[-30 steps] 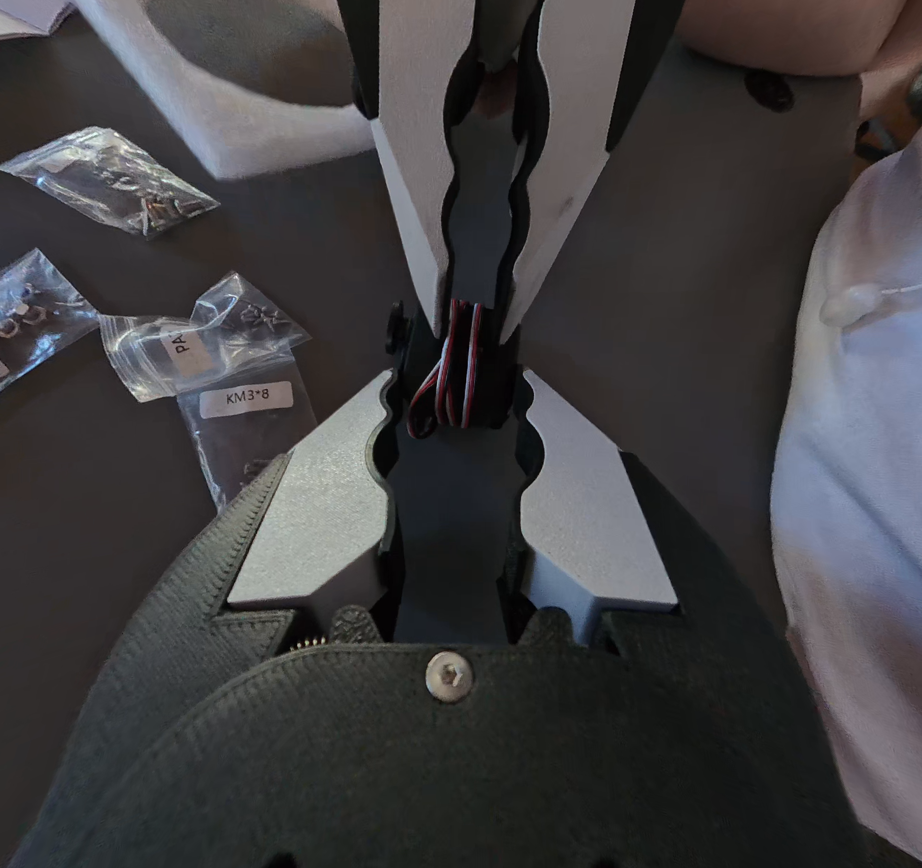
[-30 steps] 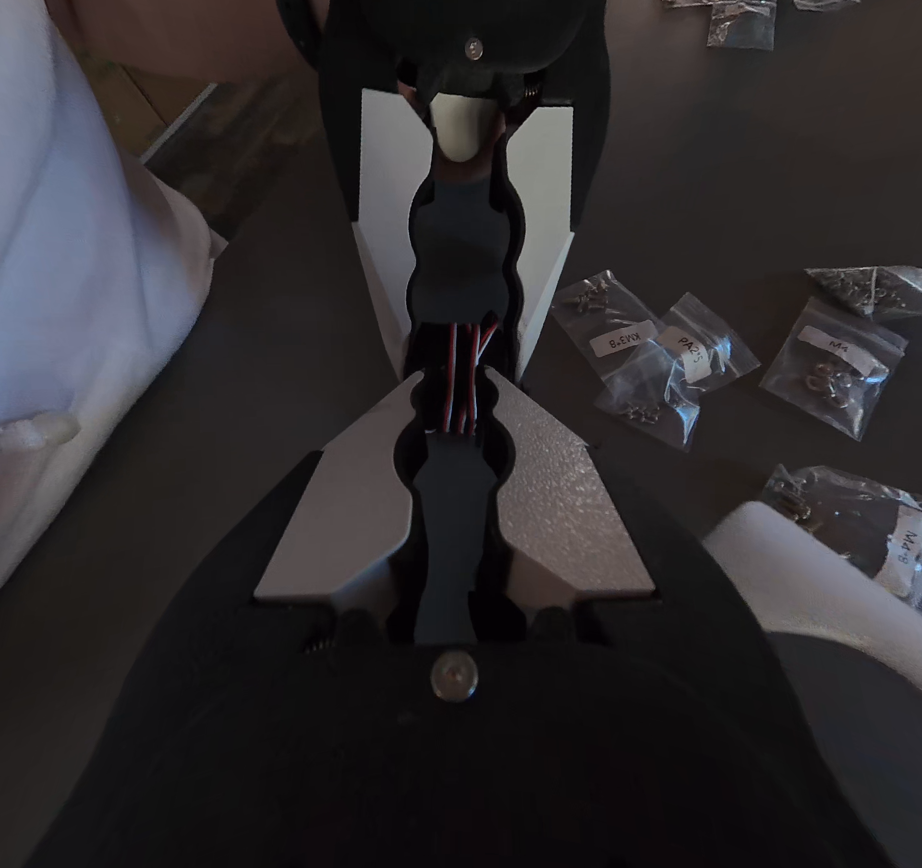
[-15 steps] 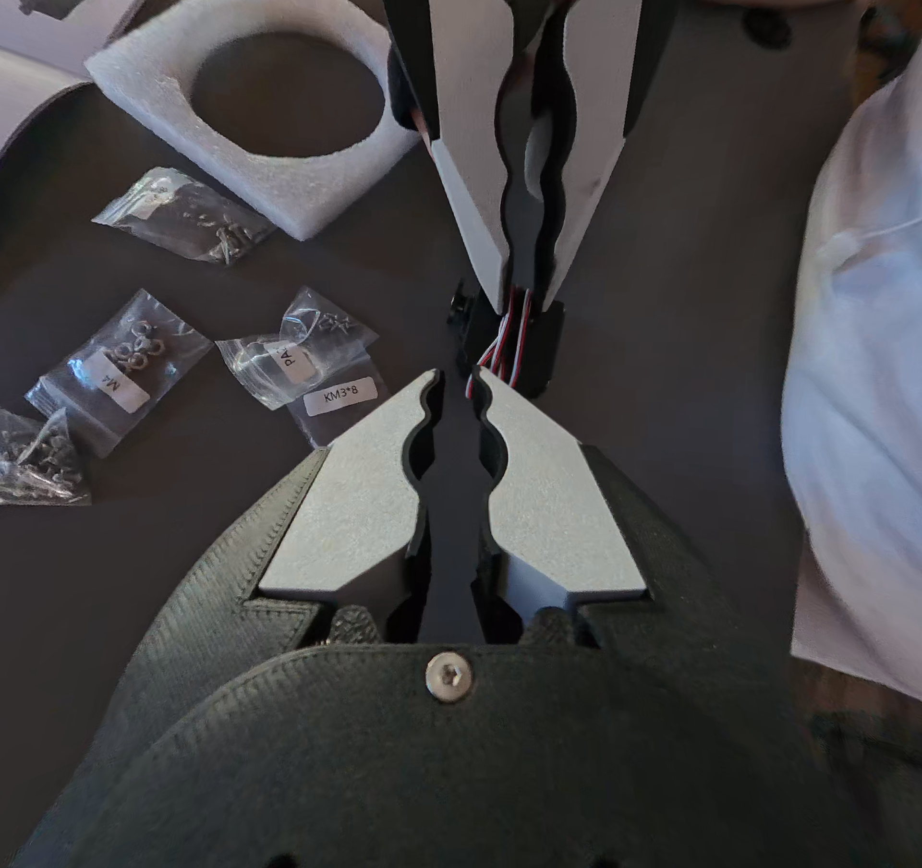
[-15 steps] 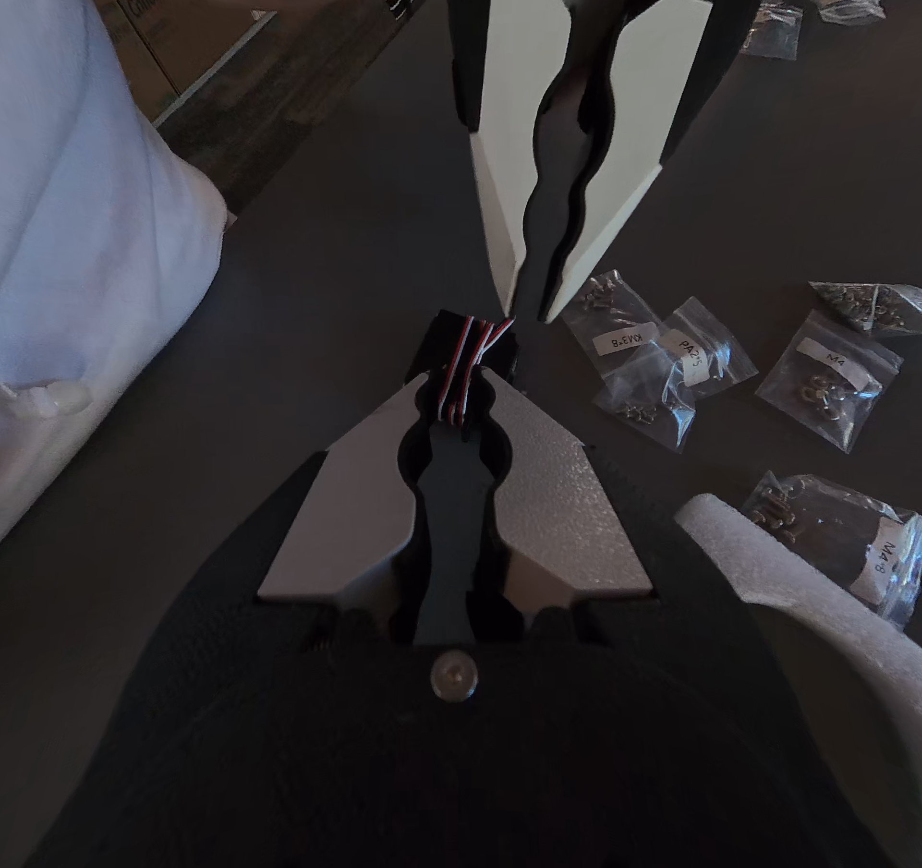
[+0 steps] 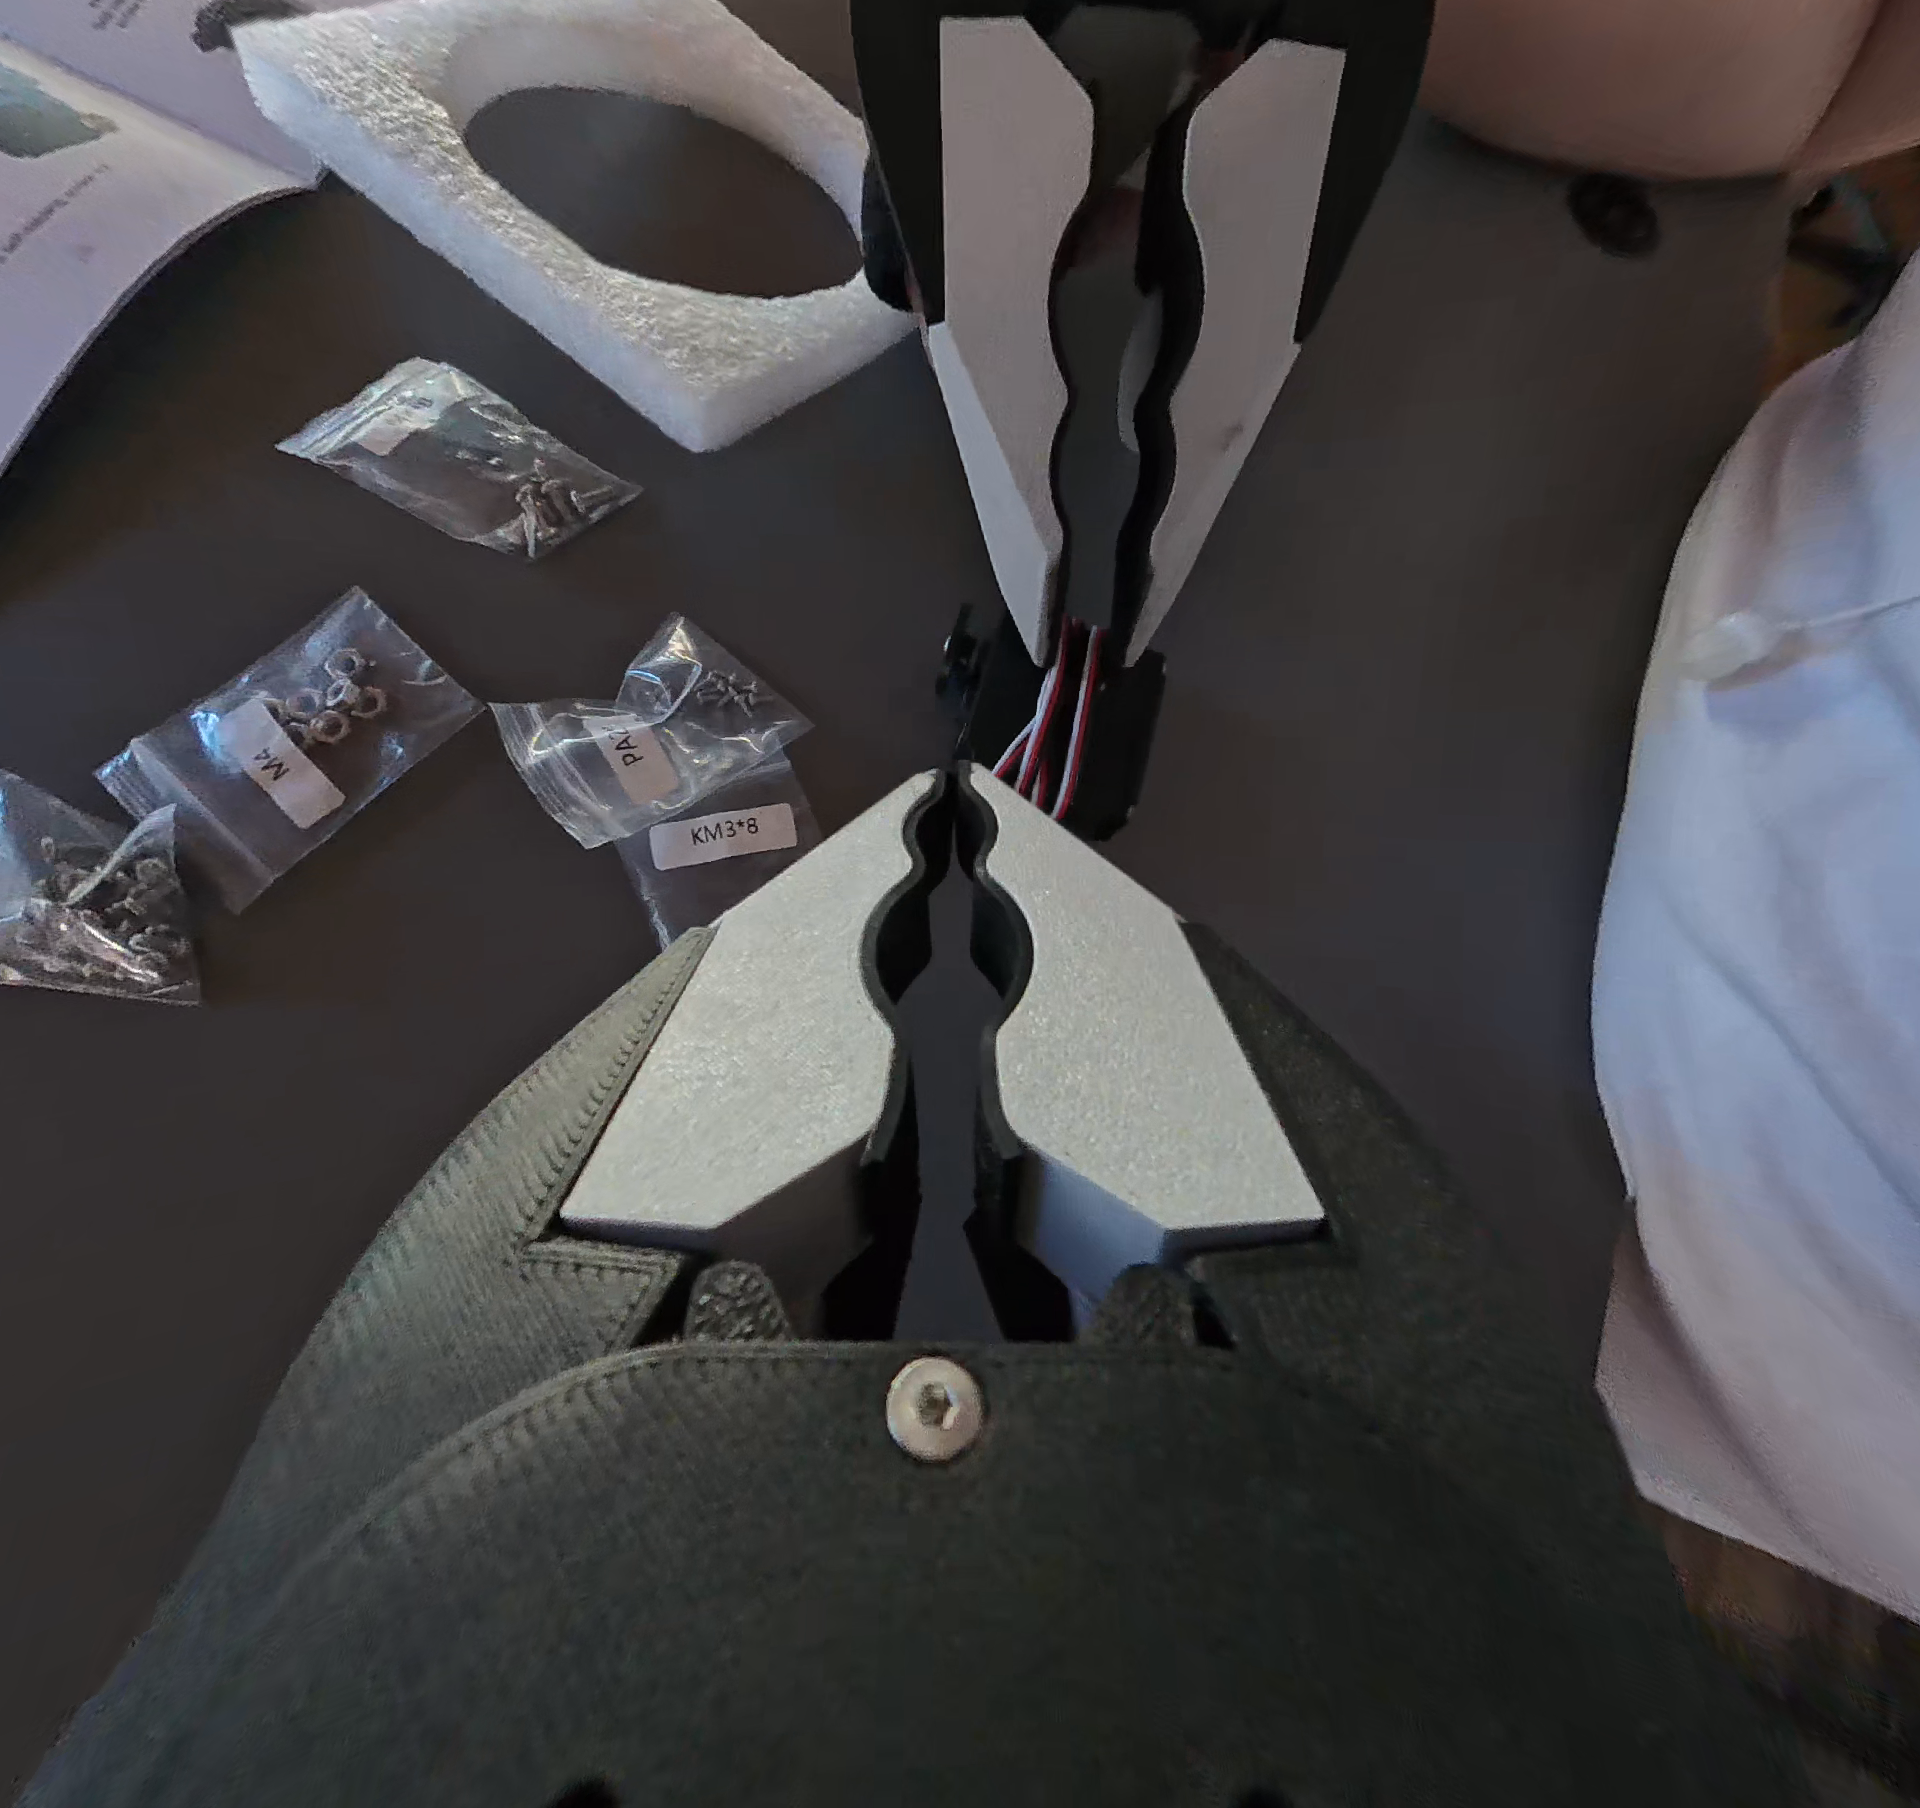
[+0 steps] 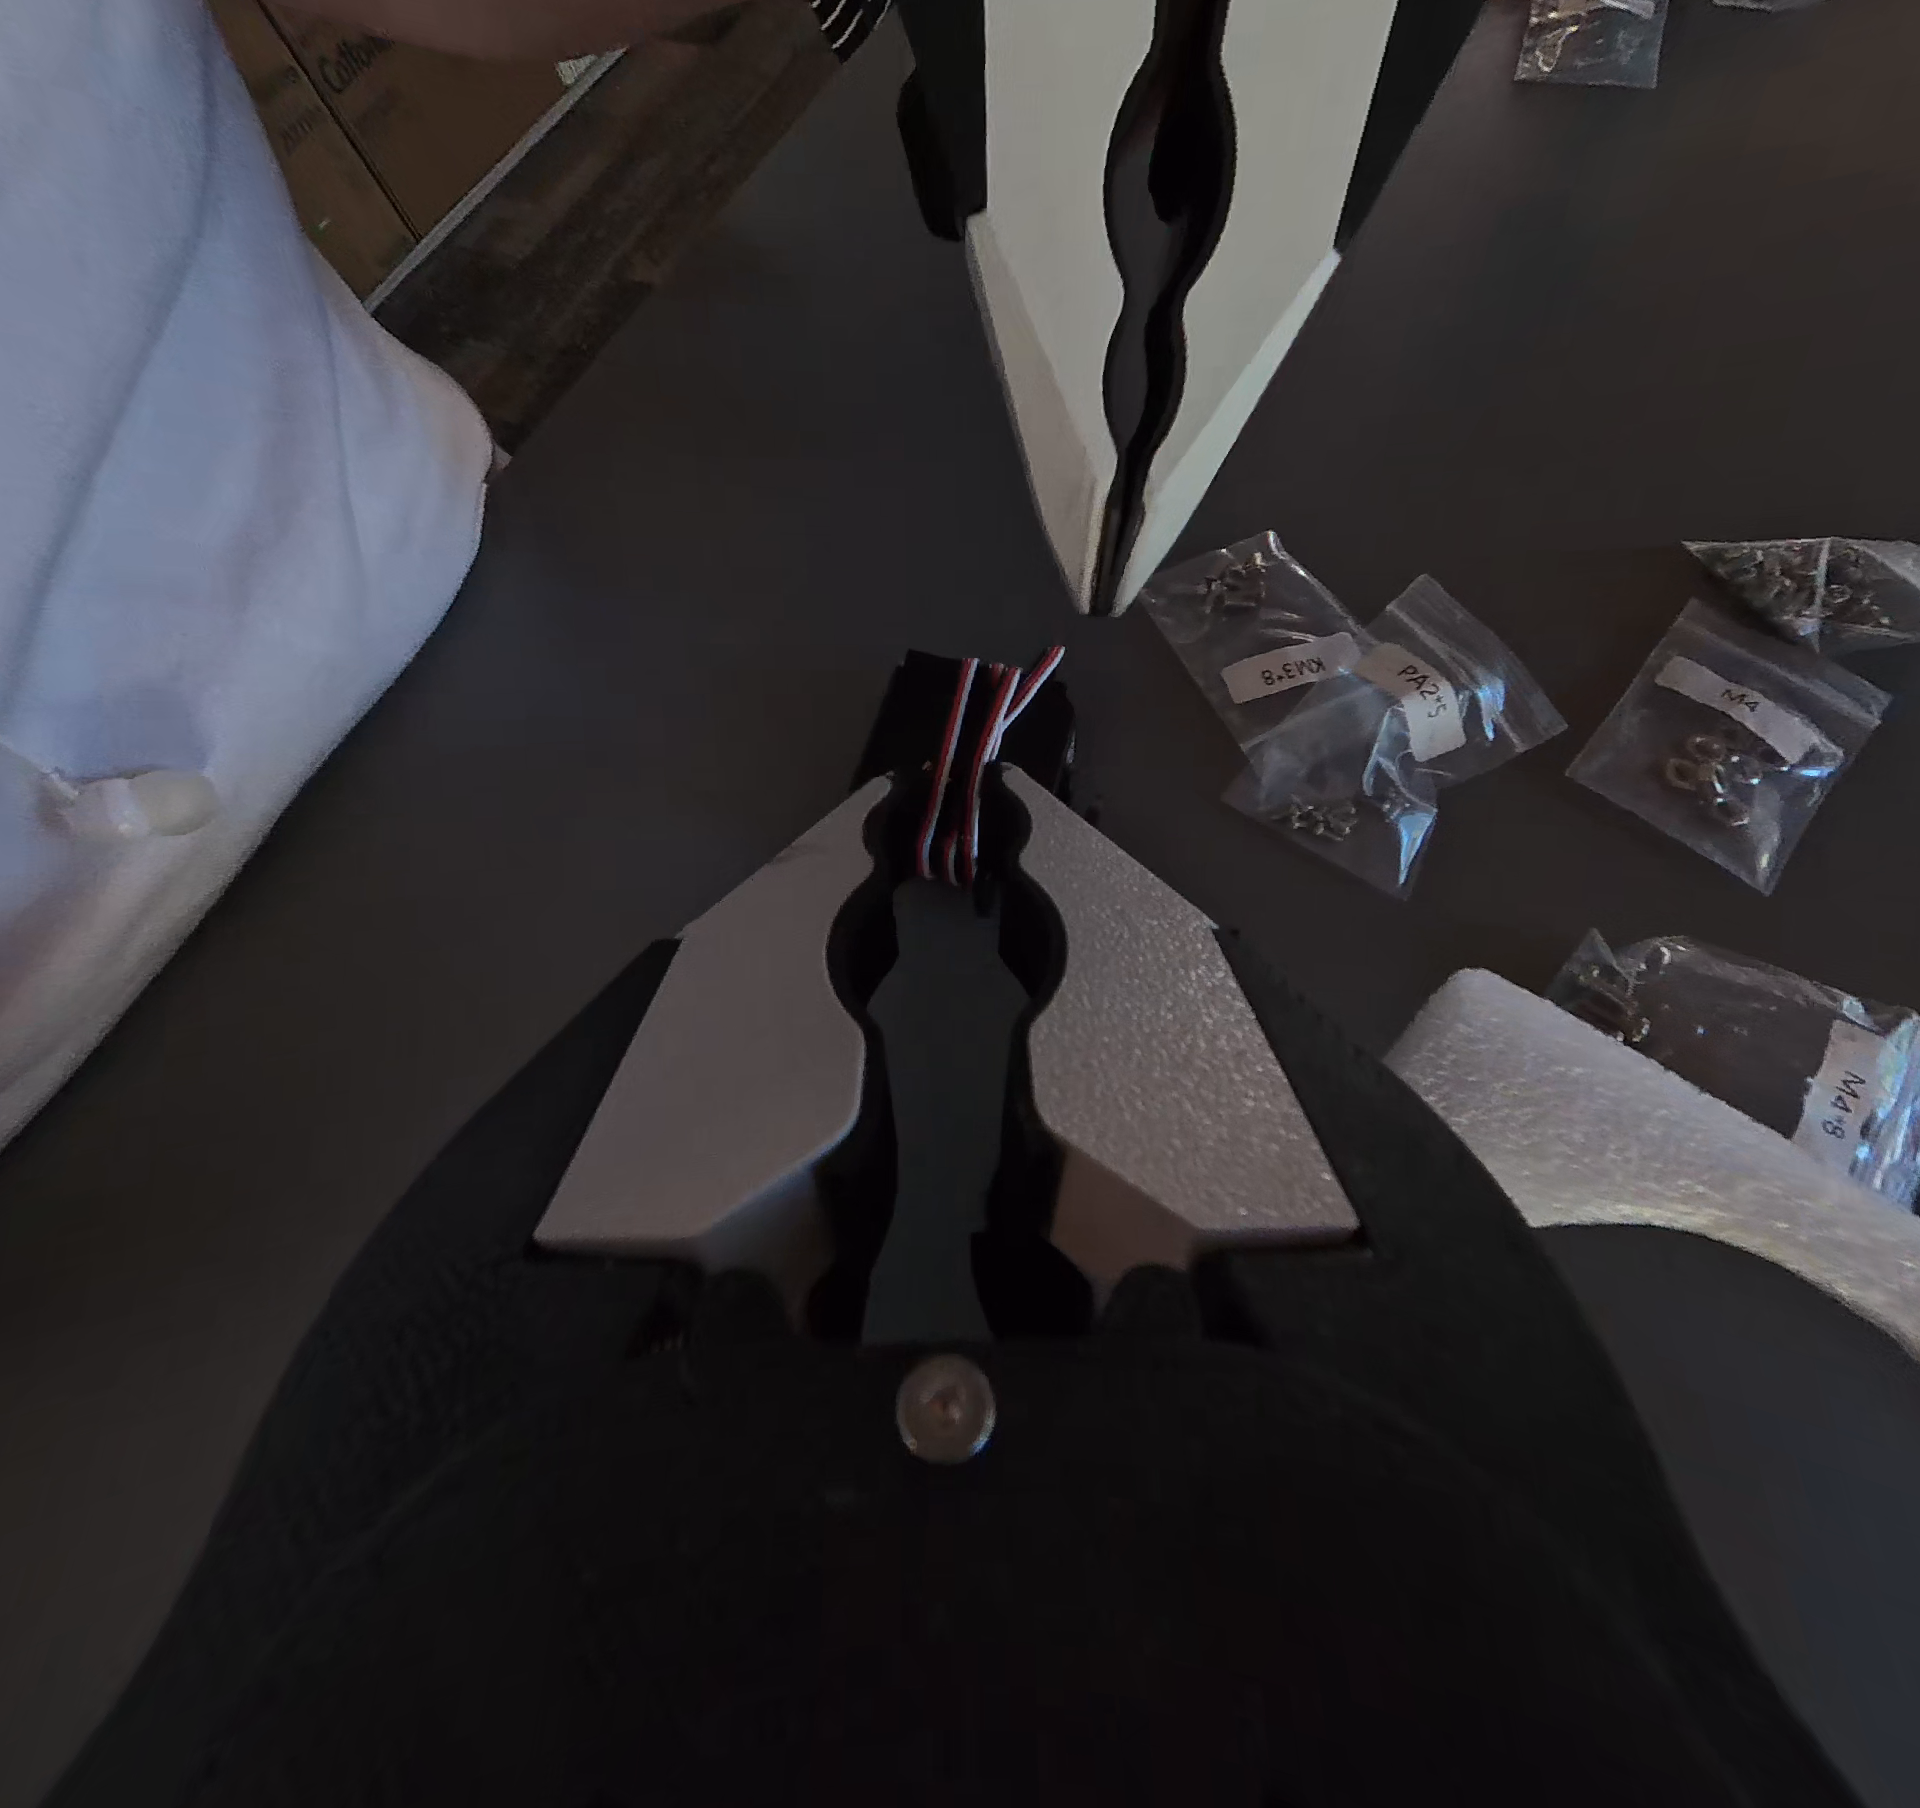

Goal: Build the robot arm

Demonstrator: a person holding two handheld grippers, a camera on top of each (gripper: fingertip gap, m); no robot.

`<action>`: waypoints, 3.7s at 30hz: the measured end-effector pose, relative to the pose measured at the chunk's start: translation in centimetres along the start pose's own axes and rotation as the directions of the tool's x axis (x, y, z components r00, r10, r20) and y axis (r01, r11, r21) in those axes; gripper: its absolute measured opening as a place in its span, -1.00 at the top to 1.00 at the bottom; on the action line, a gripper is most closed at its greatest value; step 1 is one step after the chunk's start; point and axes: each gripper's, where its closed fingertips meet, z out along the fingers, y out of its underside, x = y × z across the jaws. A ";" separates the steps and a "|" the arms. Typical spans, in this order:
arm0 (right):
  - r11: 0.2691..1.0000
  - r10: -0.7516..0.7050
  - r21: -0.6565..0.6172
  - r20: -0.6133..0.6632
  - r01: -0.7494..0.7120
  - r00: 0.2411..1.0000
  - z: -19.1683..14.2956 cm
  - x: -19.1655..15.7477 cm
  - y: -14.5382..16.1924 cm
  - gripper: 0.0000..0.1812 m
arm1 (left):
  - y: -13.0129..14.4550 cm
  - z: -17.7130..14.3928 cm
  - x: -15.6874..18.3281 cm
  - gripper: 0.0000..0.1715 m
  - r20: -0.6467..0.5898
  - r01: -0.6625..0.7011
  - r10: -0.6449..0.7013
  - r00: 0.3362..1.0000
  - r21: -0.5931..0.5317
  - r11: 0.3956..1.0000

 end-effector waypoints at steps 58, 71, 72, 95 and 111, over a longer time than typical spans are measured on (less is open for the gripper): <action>0.995 -0.090 -0.034 -0.035 0.089 0.995 0.2 -0.2 -0.1 0.92 | 1.1 2.1 2.8 0.54 -0.087 0.095 -0.086 0.992 0.109 0.989; 0.994 -0.107 -0.025 -0.044 0.106 0.993 0.0 0.0 -0.1 0.92 | 1.0 1.4 1.5 0.97 -0.028 -0.065 0.065 0.997 0.025 0.998; 0.993 -0.116 -0.027 -0.046 0.115 0.992 0.0 0.0 -0.1 0.93 | 1.0 1.4 1.4 0.97 -0.032 -0.048 0.049 0.998 0.035 0.998; 0.989 -0.149 -0.012 -0.118 0.148 0.982 -0.5 0.7 -0.3 0.88 | -0.8 0.6 1.1 0.98 0.104 0.200 -0.241 0.965 0.307 0.931; 0.959 -0.283 -0.038 -0.125 0.281 0.951 0.6 -0.3 -0.2 0.91 | 1.0 -0.3 -0.5 1.00 0.215 0.275 -0.351 0.911 0.318 0.908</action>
